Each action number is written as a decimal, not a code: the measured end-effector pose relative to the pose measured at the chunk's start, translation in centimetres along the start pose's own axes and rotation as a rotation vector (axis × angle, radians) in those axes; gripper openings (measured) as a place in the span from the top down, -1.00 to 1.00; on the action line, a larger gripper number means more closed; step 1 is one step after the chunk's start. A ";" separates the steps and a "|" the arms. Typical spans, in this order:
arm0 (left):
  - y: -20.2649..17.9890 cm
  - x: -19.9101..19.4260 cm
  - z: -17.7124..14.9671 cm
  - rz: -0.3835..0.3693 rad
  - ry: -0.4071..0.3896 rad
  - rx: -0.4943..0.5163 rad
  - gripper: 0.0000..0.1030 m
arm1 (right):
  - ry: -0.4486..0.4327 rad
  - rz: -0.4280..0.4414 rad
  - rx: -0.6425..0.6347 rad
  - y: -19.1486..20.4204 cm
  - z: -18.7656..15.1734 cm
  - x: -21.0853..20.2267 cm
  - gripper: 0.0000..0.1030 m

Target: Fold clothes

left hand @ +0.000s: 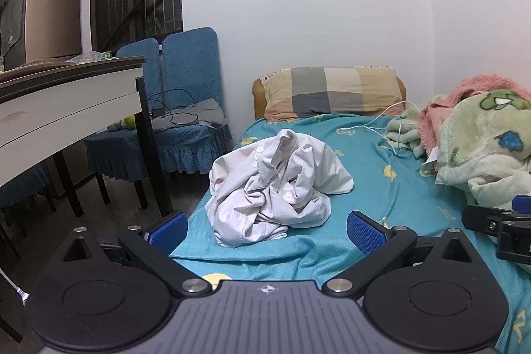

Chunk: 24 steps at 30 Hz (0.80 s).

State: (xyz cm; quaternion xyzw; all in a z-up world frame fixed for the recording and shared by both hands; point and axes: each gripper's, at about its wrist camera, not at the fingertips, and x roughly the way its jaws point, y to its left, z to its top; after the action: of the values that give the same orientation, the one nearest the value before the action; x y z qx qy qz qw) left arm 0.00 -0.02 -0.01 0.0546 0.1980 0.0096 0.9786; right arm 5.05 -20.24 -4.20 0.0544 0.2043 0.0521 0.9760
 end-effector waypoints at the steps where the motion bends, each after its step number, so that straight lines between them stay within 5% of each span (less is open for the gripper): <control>1: 0.0 0.0 0.0 0.000 0.000 0.000 -1.00 | 0.000 0.000 0.002 0.0 0.0 0.0 -0.62; 24: -0.4 0.3 -0.3 -0.019 0.013 0.011 -1.00 | -0.001 -0.013 0.005 -0.2 0.0 -0.2 -0.62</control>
State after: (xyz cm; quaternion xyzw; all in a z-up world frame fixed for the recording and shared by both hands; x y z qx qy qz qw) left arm 0.14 -0.43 -0.44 0.0581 0.2051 -0.0002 0.9770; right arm 4.92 -20.44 -4.16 0.0556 0.2041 0.0452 0.9763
